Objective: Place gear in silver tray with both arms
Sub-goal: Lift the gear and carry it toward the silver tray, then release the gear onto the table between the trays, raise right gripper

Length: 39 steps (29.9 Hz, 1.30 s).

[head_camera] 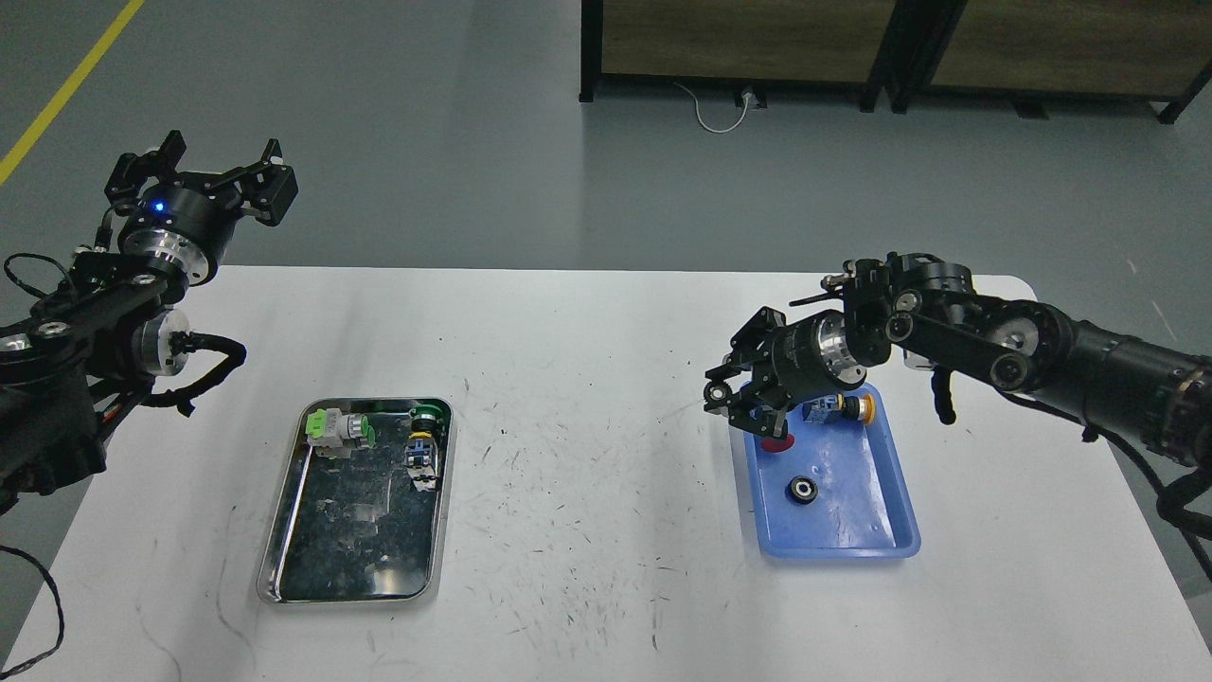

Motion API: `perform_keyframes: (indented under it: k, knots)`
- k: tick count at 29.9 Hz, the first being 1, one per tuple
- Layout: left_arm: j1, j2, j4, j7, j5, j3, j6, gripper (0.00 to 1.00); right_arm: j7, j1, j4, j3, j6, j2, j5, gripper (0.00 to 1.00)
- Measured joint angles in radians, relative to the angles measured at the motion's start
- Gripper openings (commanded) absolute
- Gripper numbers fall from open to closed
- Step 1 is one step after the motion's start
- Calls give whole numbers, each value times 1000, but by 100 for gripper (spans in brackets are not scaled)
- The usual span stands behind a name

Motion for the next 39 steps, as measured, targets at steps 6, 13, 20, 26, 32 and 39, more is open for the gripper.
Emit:
perform_keyframes:
  k: [6,13,20,26,32,39]
  knots:
    - [8,-34,0,0,9,1,11,99,1,22,-4,-61,0,119,2,34]
    - [13,-48,-2,0,9,1,25,99,5,15,-11,-76,0,217,9,34]
    - [14,-37,-2,0,9,1,25,99,10,-5,-16,-77,0,251,13,37]
    - [25,-23,0,-1,9,1,24,99,11,-39,-42,-79,0,276,14,45]
    - [40,-1,-1,0,9,1,23,100,12,-55,-72,-77,0,303,26,63]
    - [42,40,-3,-2,7,-9,13,100,11,-57,-109,-61,0,292,53,75]
